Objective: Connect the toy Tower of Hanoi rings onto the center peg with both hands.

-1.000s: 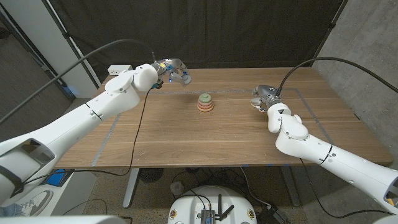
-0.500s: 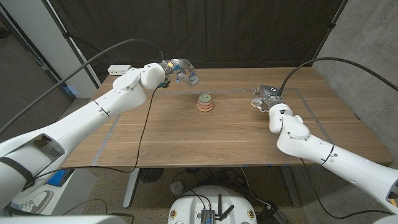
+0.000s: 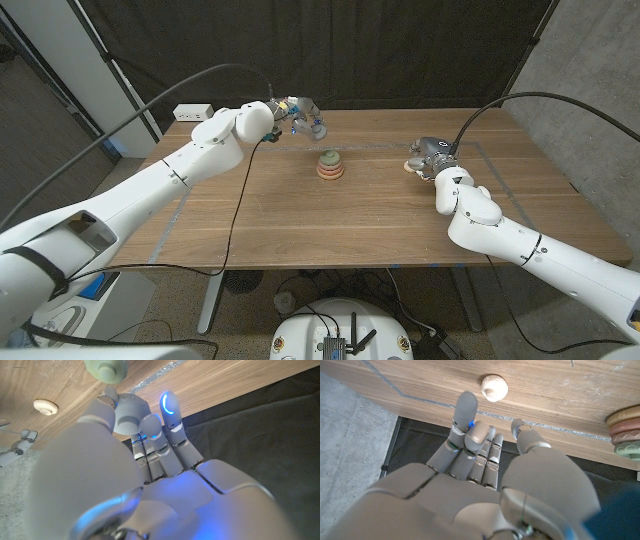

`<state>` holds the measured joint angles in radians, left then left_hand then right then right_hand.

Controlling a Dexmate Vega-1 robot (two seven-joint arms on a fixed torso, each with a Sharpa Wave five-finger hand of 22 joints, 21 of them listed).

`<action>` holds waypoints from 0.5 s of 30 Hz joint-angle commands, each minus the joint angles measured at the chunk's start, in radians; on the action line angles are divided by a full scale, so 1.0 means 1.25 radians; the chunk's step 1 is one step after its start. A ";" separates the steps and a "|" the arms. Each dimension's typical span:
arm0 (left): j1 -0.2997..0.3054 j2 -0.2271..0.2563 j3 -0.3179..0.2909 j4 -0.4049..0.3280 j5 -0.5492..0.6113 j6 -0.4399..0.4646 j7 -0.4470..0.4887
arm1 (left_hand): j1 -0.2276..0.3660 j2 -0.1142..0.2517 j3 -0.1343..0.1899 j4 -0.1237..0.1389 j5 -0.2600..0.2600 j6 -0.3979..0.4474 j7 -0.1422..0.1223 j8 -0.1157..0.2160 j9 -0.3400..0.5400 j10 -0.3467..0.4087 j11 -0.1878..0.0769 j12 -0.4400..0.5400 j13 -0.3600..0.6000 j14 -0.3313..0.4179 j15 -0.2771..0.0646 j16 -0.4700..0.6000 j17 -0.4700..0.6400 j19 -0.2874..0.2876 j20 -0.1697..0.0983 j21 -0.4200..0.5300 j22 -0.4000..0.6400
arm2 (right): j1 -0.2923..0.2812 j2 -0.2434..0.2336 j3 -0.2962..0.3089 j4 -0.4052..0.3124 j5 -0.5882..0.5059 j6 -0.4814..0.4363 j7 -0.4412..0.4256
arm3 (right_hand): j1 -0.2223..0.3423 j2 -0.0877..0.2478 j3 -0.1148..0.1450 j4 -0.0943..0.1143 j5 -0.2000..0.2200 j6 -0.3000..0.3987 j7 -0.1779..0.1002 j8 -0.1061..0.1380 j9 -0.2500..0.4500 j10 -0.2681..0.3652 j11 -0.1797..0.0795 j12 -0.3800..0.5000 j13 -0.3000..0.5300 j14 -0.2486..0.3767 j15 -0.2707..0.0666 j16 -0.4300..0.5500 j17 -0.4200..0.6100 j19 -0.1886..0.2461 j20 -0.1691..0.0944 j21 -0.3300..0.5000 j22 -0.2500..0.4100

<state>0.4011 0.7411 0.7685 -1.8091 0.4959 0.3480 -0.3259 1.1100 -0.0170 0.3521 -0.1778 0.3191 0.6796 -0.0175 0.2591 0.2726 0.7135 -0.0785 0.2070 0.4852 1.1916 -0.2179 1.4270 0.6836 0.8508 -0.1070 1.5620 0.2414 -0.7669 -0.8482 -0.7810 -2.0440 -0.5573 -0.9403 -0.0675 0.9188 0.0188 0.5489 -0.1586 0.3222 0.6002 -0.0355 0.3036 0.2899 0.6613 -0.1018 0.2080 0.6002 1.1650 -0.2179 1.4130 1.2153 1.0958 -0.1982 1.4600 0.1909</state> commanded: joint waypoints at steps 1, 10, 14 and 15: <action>-0.029 -0.034 0.027 0.045 0.011 -0.014 -0.024 | 0.002 0.007 0.016 0.010 0.004 0.008 0.001 -0.001 0.002 0.082 -0.076 0.003 0.084 0.004 0.000 -0.001 0.005 0.008 -0.085 -0.002 0.001 | -0.006 -0.010 0.004 -0.012 0.008 -0.012 -0.008 | 0.006 0.006 0.005 -0.003 0.002 0.007 -0.003 0.004 0.003 0.007 0.001 0.000 0.004 0.006 -0.002 0.003 0.003 0.008 -0.020 -0.003 0.001; -0.055 -0.059 0.053 0.088 0.019 -0.023 -0.039 | 0.001 0.005 0.015 0.010 0.004 0.007 0.001 -0.003 0.003 0.084 -0.076 0.003 0.084 0.005 0.000 -0.002 0.007 0.009 -0.085 -0.002 0.001 | -0.007 -0.013 0.006 -0.012 0.017 -0.013 -0.013 | 0.006 0.006 0.005 -0.003 0.001 0.007 -0.003 0.004 0.003 0.007 0.000 0.000 0.005 0.007 -0.002 0.005 0.005 0.008 -0.020 -0.004 0.002; -0.064 -0.069 0.064 0.109 0.020 -0.027 -0.044 | 0.000 0.004 0.014 0.010 0.003 0.007 0.001 -0.004 0.003 0.083 -0.075 0.002 0.084 0.005 0.000 -0.003 0.006 0.009 -0.085 -0.002 0.000 | -0.005 -0.014 0.007 -0.011 0.020 -0.012 -0.015 | 0.006 0.006 0.005 -0.003 0.001 0.007 -0.003 0.004 0.003 0.008 0.000 0.000 0.005 0.006 -0.002 0.004 0.003 0.009 -0.020 -0.004 0.002; -0.066 -0.072 0.067 0.114 0.020 -0.029 -0.046 | 0.000 0.004 0.014 0.010 0.004 0.008 0.002 -0.004 0.003 0.083 -0.076 0.002 0.084 0.005 0.000 -0.003 0.007 0.009 -0.085 -0.002 0.000 | -0.005 -0.015 0.006 -0.011 0.020 -0.012 -0.016 | 0.006 0.006 0.005 -0.003 0.001 0.008 -0.003 0.004 0.003 0.008 0.000 0.000 0.005 0.006 -0.002 0.005 0.004 0.009 -0.020 -0.004 0.002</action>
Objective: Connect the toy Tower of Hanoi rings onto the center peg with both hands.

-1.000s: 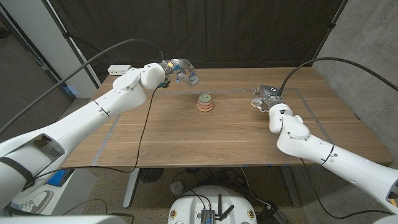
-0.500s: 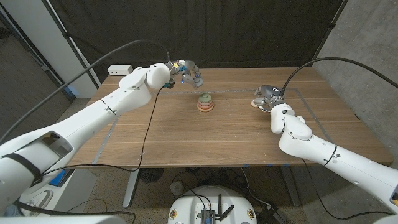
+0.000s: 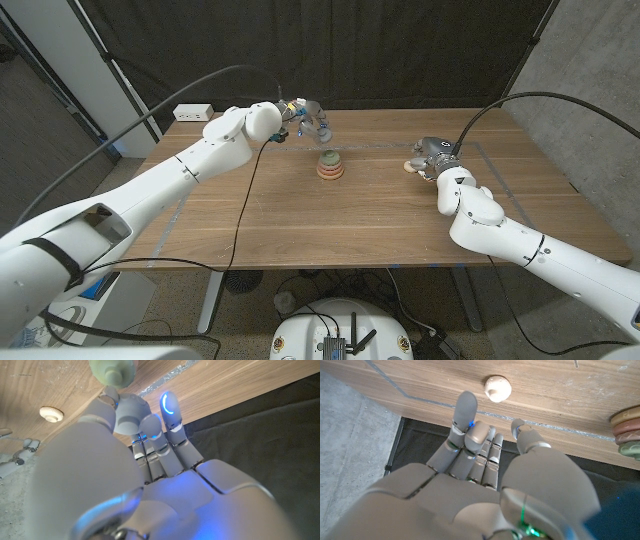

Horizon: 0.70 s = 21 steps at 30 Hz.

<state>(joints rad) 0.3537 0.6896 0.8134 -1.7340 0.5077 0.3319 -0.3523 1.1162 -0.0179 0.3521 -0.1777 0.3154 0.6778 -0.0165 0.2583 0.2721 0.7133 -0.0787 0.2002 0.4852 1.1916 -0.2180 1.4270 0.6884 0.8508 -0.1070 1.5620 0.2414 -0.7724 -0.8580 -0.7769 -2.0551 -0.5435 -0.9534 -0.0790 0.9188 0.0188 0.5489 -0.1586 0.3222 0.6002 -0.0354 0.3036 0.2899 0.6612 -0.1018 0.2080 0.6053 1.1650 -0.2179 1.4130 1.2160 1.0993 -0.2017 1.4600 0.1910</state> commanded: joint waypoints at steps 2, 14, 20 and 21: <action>-0.033 -0.035 0.037 0.065 0.011 -0.019 -0.029 | -0.005 0.005 0.014 0.010 0.006 0.009 0.000 -0.004 0.003 0.082 -0.075 0.007 0.084 0.005 0.000 -0.004 0.002 0.009 -0.085 -0.002 -0.001 | 0.002 -0.005 0.001 -0.001 0.009 -0.004 -0.006 | 0.005 0.007 0.005 -0.003 0.001 0.008 -0.004 0.004 0.003 0.009 0.000 0.000 0.001 0.006 -0.002 0.005 0.003 0.006 -0.017 -0.004 0.002; -0.051 -0.057 0.062 0.116 0.014 -0.033 -0.034 | -0.007 0.004 0.012 0.011 0.006 0.008 0.000 -0.007 0.004 0.083 -0.075 0.006 0.084 0.006 0.000 -0.009 0.001 0.010 -0.085 -0.002 -0.002 | 0.015 -0.001 -0.005 0.013 0.015 0.005 -0.005 | 0.004 0.007 0.005 -0.003 0.001 0.011 -0.003 0.004 0.003 0.012 -0.001 0.000 0.001 0.005 -0.002 0.005 0.003 0.006 -0.017 -0.005 0.002; -0.057 -0.069 0.072 0.139 0.011 -0.045 -0.030 | -0.006 0.005 0.012 0.011 0.006 0.009 0.001 -0.008 0.005 0.083 -0.075 0.006 0.085 0.006 0.000 -0.010 0.001 0.010 -0.085 -0.002 -0.002 | 0.019 0.000 -0.007 0.017 0.017 0.007 -0.005 | 0.002 0.007 0.005 -0.002 0.001 0.013 -0.004 0.004 0.003 0.014 0.000 0.000 0.002 0.006 -0.002 0.007 0.004 0.006 -0.017 -0.006 0.002; -0.058 -0.070 0.074 0.142 0.010 -0.047 -0.030 | -0.006 0.005 0.012 0.011 0.006 0.008 0.001 -0.008 0.005 0.083 -0.074 0.006 0.084 0.007 0.000 -0.010 0.001 0.010 -0.085 -0.003 -0.003 | 0.020 0.000 -0.008 0.018 0.017 0.007 -0.004 | 0.002 0.007 0.005 -0.002 0.001 0.013 -0.002 0.004 0.003 0.013 -0.001 0.000 0.002 0.006 -0.002 0.007 0.004 0.006 -0.017 -0.006 0.002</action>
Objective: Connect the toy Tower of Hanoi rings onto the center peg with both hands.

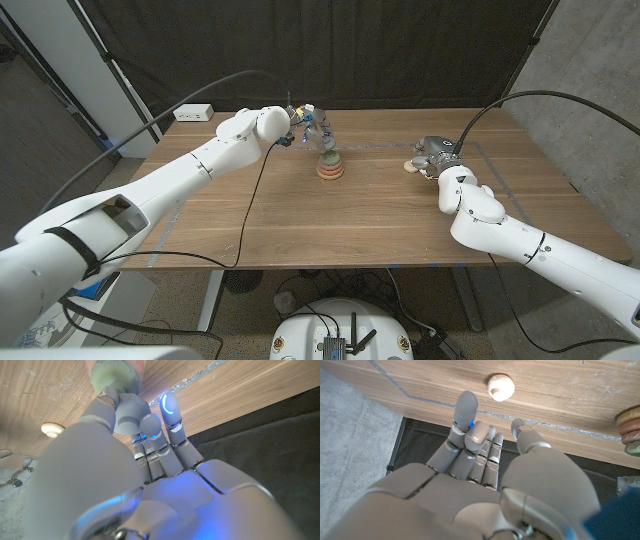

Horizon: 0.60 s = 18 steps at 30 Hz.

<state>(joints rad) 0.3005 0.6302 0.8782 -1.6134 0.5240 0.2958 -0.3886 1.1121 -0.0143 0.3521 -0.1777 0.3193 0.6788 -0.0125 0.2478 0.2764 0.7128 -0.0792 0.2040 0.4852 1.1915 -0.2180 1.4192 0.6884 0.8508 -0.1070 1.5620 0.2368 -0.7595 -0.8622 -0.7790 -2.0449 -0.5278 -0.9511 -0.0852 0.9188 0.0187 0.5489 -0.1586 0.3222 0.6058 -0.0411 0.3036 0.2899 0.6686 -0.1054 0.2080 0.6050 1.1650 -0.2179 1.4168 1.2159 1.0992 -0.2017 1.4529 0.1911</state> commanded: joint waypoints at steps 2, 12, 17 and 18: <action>-0.017 -0.027 0.025 0.052 -0.002 -0.020 0.000 | -0.003 0.002 0.012 0.011 0.003 0.009 -0.003 0.001 0.001 0.084 -0.075 0.004 0.085 0.007 0.000 -0.004 0.001 0.010 -0.085 -0.002 0.002 | 0.011 0.003 -0.008 0.010 0.003 0.005 0.002 | 0.002 0.007 0.005 -0.002 0.001 0.009 0.002 0.004 0.003 0.007 0.003 0.000 0.002 0.005 -0.002 0.003 0.004 0.006 -0.017 -0.001 0.002; -0.018 -0.035 0.031 0.073 -0.014 -0.029 0.007 | -0.004 0.002 0.011 0.011 0.003 0.013 -0.004 0.001 0.002 0.089 -0.077 0.004 0.084 0.009 0.000 -0.004 0.002 0.011 -0.085 -0.001 0.003 | 0.012 0.000 -0.006 0.007 0.004 0.004 0.002 | -0.001 0.008 0.005 -0.001 0.001 0.010 0.003 0.004 0.002 0.010 0.004 0.000 0.003 0.005 -0.002 0.004 0.004 0.006 -0.017 -0.001 0.002; -0.020 -0.036 0.034 0.076 -0.015 -0.027 0.006 | -0.003 0.002 0.011 0.011 0.003 0.014 -0.004 0.000 0.003 0.091 -0.075 0.004 0.084 0.012 0.000 -0.005 0.003 0.011 -0.085 -0.002 0.002 | 0.012 -0.001 -0.005 0.008 0.007 0.005 0.003 | -0.002 0.008 0.005 -0.001 0.001 0.010 0.002 0.004 0.002 0.011 0.004 0.000 0.003 0.005 -0.002 0.004 0.004 0.006 -0.017 -0.002 0.002; -0.021 -0.036 0.035 0.076 -0.014 -0.027 0.004 | -0.004 0.003 0.011 0.011 0.003 0.014 -0.004 0.000 0.003 0.090 -0.075 0.004 0.085 0.012 0.000 -0.005 0.003 0.012 -0.085 -0.001 0.003 | 0.011 -0.001 -0.003 0.009 0.009 0.008 0.002 | -0.002 0.008 0.005 -0.001 0.001 0.010 0.002 0.004 0.002 0.011 0.005 0.000 0.003 0.005 -0.002 0.005 0.004 0.006 -0.017 -0.002 0.002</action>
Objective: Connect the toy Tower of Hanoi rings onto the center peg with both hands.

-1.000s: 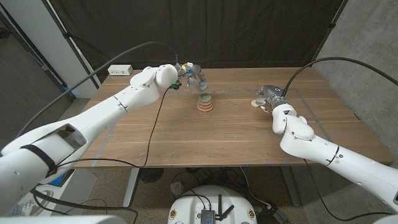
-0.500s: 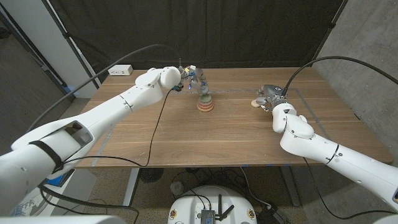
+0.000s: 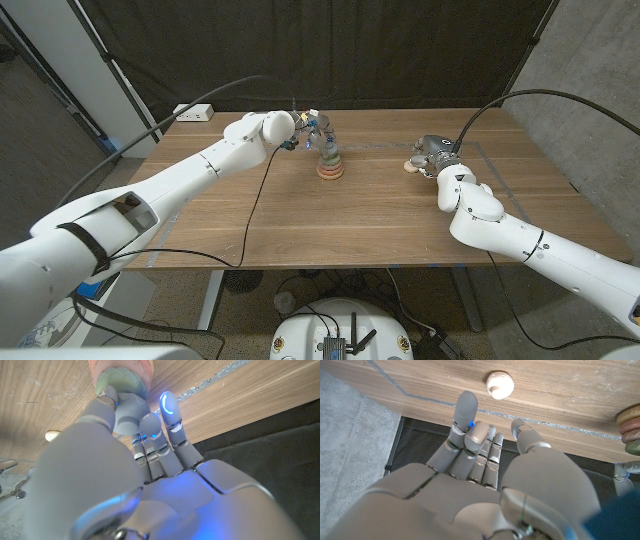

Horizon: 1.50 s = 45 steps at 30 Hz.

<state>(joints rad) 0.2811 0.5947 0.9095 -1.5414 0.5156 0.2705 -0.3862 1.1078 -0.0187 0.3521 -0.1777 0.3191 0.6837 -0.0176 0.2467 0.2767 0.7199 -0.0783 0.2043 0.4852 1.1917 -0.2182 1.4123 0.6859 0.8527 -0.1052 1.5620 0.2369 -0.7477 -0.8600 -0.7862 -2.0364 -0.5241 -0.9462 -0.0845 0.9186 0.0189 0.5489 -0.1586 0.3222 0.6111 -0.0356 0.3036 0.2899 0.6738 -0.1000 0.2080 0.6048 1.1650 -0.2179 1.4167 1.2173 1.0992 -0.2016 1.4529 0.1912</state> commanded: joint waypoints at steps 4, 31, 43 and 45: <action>-0.007 -0.010 0.014 0.022 -0.006 -0.005 0.003 | 0.000 0.007 0.011 0.011 0.003 0.011 0.000 0.000 0.003 0.086 -0.075 0.005 0.085 0.008 0.000 -0.004 0.002 0.010 -0.086 0.000 0.004 | 0.002 -0.001 0.003 0.006 0.009 0.005 0.001 | -0.003 0.008 0.005 -0.001 0.001 0.006 -0.002 0.003 0.002 0.008 -0.001 -0.001 0.003 0.005 -0.002 0.005 0.003 0.006 -0.017 -0.002 0.002; 0.006 -0.004 0.017 0.007 -0.014 0.004 0.006 | 0.000 0.008 0.012 0.010 0.003 0.019 -0.001 -0.003 0.007 0.097 -0.081 0.005 0.088 0.015 0.000 -0.006 0.014 0.009 -0.086 -0.002 0.005 | -0.006 -0.007 0.006 -0.002 0.017 0.002 -0.011 | -0.008 0.010 0.006 -0.001 0.002 0.009 0.000 0.003 0.003 0.009 0.001 -0.002 0.004 0.003 -0.002 0.005 0.003 0.007 -0.017 -0.003 0.003; 0.015 0.006 0.011 -0.008 -0.012 0.016 0.005 | 0.002 0.008 0.012 0.010 0.003 0.024 -0.002 -0.005 0.009 0.104 -0.081 0.005 0.090 0.009 0.000 -0.016 0.008 0.006 -0.086 -0.003 0.003 | -0.004 -0.007 0.002 -0.004 0.017 0.002 -0.007 | -0.011 0.011 0.007 -0.001 0.002 0.010 0.000 0.003 0.003 0.010 0.001 -0.003 0.004 -0.002 -0.002 0.001 -0.002 0.007 -0.017 -0.004 0.003; 0.015 0.006 0.012 -0.007 -0.012 0.016 0.004 | 0.002 0.008 0.012 0.010 0.003 0.025 -0.002 -0.005 0.010 0.103 -0.084 0.005 0.091 0.015 0.000 -0.011 0.014 0.007 -0.086 -0.003 0.003 | -0.004 -0.006 0.002 -0.003 0.017 -0.001 -0.008 | -0.011 0.012 0.007 -0.001 0.003 0.010 -0.001 0.003 0.003 0.011 0.001 -0.002 0.004 0.000 -0.002 0.003 0.000 0.007 -0.017 -0.004 0.003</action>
<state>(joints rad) 0.2884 0.5921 0.9305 -1.5346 0.4993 0.2784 -0.3792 1.1021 -0.0222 0.3521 -0.1777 0.3190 0.7054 -0.0178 0.2373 0.2847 0.7338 -0.0749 0.2049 0.4917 1.2023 -0.2214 1.3961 0.6975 0.8580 -0.1107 1.5620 0.2395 -0.7536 -0.8670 -0.7795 -2.0385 -0.5025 -0.9438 -0.0975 0.9069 0.0306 0.5489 -0.1586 0.3222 0.6110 -0.0356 0.3035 0.2899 0.6756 -0.0981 0.2080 0.6045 1.1650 -0.2180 1.4203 1.2173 1.0992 -0.2016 1.4529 0.1933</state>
